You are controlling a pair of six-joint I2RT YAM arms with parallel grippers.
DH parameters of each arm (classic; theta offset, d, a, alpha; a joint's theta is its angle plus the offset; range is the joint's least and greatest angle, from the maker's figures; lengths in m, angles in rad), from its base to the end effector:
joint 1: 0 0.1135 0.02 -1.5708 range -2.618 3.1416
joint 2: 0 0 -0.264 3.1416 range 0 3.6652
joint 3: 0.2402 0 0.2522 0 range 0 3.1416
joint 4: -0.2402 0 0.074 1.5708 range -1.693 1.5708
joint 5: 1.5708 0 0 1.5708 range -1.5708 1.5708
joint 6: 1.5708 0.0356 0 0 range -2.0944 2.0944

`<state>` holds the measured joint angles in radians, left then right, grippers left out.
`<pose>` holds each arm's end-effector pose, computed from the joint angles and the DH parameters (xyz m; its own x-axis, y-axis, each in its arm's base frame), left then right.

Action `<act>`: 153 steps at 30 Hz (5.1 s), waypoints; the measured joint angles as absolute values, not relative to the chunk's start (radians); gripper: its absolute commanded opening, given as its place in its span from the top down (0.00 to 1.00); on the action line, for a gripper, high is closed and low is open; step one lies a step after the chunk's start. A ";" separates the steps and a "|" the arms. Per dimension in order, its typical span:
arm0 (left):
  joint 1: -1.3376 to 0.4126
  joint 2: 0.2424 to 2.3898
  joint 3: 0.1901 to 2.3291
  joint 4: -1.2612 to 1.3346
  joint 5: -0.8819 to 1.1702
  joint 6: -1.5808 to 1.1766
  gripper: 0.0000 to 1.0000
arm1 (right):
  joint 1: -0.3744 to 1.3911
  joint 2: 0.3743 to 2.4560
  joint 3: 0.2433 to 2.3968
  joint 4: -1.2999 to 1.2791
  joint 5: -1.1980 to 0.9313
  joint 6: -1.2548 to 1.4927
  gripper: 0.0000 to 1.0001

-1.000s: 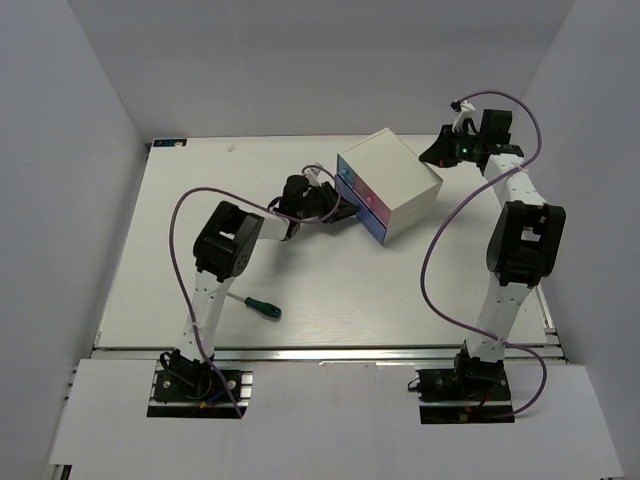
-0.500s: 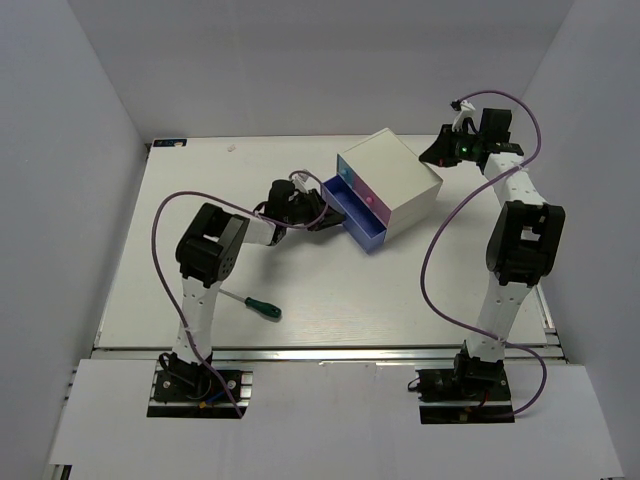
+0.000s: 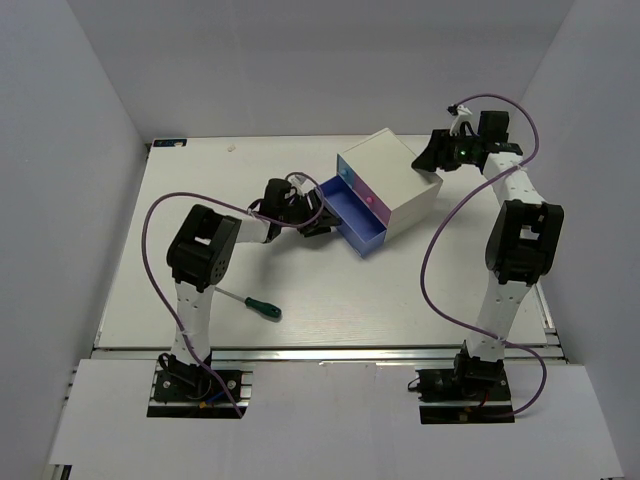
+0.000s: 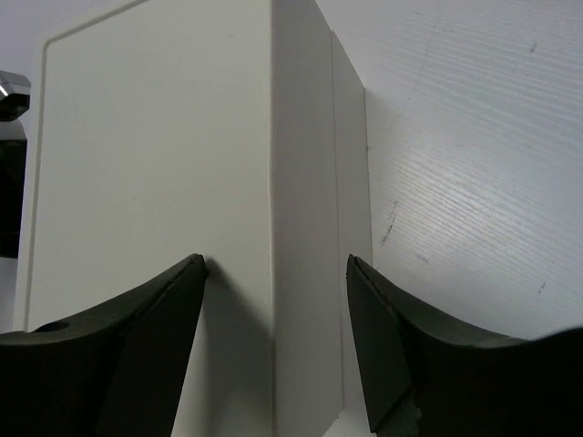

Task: Sort the tools into containers

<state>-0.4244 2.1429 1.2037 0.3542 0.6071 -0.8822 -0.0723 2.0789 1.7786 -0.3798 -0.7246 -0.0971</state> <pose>0.3945 -0.2005 0.1162 -0.9156 -0.2822 -0.2865 0.1018 0.5267 -0.8439 0.4789 -0.0110 0.2657 -0.5797 -0.0308 -0.8143 -0.5186 0.7848 0.3395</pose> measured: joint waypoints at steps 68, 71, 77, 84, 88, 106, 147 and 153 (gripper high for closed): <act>-0.248 0.517 0.926 -1.050 -0.465 -0.838 0.24 | 1.165 2.161 1.574 -0.284 -0.035 -0.124 0.53; -0.248 0.516 0.925 -1.048 -0.465 -0.841 0.24 | 1.165 2.150 1.540 -0.232 0.002 -0.140 0.77; -0.248 0.514 0.903 -1.009 -0.458 -0.848 0.25 | 1.120 2.106 1.472 -0.202 0.011 -0.159 1.00; -0.248 0.517 0.812 -0.852 -0.371 -0.836 0.30 | 0.886 2.068 1.496 -0.345 -0.183 -0.161 1.00; -0.247 0.534 0.744 -0.724 -0.293 -0.828 0.32 | 0.749 2.004 1.546 -0.406 -0.200 -0.168 1.00; -0.246 0.785 0.677 -0.358 -0.081 -0.812 0.35 | 0.558 1.860 1.472 -0.414 0.062 -0.212 1.00; -0.449 2.053 1.169 0.196 0.406 -0.941 0.75 | 0.019 1.998 1.924 -0.415 -0.554 -0.112 0.20; -0.463 2.106 1.234 0.196 0.434 -0.941 0.74 | -0.056 2.143 1.922 -0.418 -0.618 -0.102 0.30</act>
